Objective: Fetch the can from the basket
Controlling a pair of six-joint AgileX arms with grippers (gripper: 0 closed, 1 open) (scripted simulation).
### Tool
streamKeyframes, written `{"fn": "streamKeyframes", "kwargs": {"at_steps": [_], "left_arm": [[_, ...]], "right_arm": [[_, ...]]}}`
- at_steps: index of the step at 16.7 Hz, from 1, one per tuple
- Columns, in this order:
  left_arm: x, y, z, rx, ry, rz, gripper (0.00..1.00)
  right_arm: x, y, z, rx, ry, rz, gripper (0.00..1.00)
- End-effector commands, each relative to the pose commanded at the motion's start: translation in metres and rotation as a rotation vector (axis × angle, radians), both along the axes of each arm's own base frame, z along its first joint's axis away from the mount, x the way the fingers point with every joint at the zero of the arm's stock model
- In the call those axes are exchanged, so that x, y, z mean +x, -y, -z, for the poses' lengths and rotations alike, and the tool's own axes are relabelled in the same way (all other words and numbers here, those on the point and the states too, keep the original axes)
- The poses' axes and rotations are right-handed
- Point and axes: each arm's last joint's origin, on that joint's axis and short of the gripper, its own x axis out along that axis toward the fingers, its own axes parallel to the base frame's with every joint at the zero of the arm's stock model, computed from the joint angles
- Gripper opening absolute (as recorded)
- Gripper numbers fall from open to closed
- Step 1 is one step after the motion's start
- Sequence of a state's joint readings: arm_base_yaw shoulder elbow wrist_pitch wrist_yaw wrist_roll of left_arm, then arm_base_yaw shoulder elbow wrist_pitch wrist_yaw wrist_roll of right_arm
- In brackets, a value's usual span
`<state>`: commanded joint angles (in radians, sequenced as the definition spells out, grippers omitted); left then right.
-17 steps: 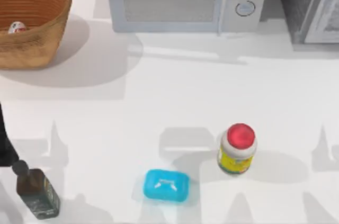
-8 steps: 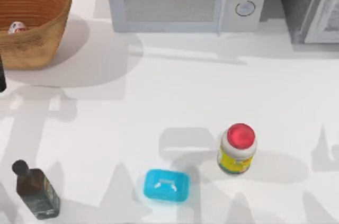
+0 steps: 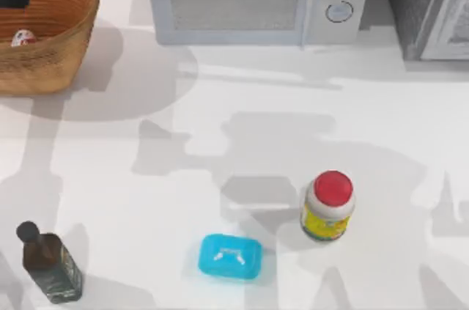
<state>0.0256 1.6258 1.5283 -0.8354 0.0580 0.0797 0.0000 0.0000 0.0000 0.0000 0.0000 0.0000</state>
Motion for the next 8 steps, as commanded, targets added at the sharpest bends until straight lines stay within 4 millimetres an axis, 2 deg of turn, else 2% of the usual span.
{"fn": "streamKeyframes", "kwargs": {"at_steps": [4, 6, 8], "left_arm": [[0.08, -0.015, 0.039, -0.01, -0.198, -0.011, 1.0], [0.109, -0.023, 0.065, -0.016, -0.28, -0.018, 1.0], [0.129, -0.03, 0.09, -0.022, -0.346, -0.024, 1.0]], "right_arm": [[0.0, 0.0, 0.0, 0.0, 0.0, 0.0, 1.0], [0.0, 0.0, 0.0, 0.0, 0.0, 0.0, 1.0], [0.0, 0.0, 0.0, 0.0, 0.0, 0.0, 1.0]]}}
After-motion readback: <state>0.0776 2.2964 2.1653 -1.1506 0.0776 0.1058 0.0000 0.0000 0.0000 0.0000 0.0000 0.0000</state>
